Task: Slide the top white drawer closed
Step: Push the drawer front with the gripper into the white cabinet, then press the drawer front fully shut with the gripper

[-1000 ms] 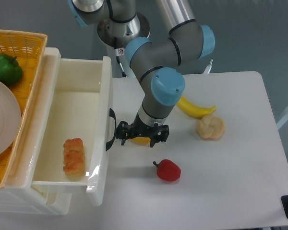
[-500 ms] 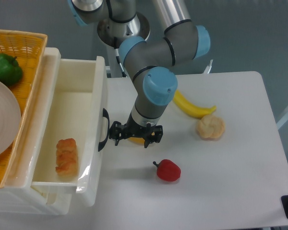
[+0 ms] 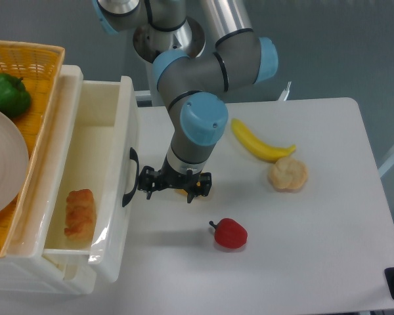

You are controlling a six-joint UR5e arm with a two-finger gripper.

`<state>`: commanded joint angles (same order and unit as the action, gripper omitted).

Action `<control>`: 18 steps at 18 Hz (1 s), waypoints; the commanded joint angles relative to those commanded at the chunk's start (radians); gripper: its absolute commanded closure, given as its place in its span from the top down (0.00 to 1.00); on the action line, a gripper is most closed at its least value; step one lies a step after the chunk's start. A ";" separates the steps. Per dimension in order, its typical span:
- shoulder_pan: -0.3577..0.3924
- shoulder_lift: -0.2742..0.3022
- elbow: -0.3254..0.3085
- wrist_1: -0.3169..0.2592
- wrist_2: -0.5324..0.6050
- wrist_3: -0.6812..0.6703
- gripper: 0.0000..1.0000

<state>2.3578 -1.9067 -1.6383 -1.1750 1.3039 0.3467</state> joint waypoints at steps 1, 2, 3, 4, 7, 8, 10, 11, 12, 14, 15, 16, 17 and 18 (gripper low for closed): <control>-0.005 0.002 0.000 0.000 0.000 -0.005 1.00; -0.006 0.006 0.000 0.000 0.000 -0.011 1.00; -0.012 0.009 -0.002 0.000 0.000 -0.017 1.00; -0.028 0.008 0.000 0.000 0.002 -0.021 1.00; -0.037 0.006 0.002 0.003 0.000 -0.025 1.00; -0.040 0.008 0.002 0.003 -0.002 -0.025 1.00; -0.054 0.009 0.002 0.002 0.000 -0.025 1.00; -0.055 0.009 0.002 0.003 0.000 -0.025 1.00; -0.055 0.009 0.002 0.002 0.000 -0.025 1.00; -0.055 0.009 0.002 0.002 0.002 -0.025 1.00; -0.057 0.009 0.002 0.002 0.002 -0.025 1.00; -0.057 0.009 0.002 0.003 0.002 -0.025 1.00; -0.057 0.008 0.002 0.002 0.000 -0.025 1.00; -0.057 0.008 0.002 0.002 0.000 -0.025 1.00</control>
<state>2.3010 -1.8991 -1.6368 -1.1735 1.3039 0.3221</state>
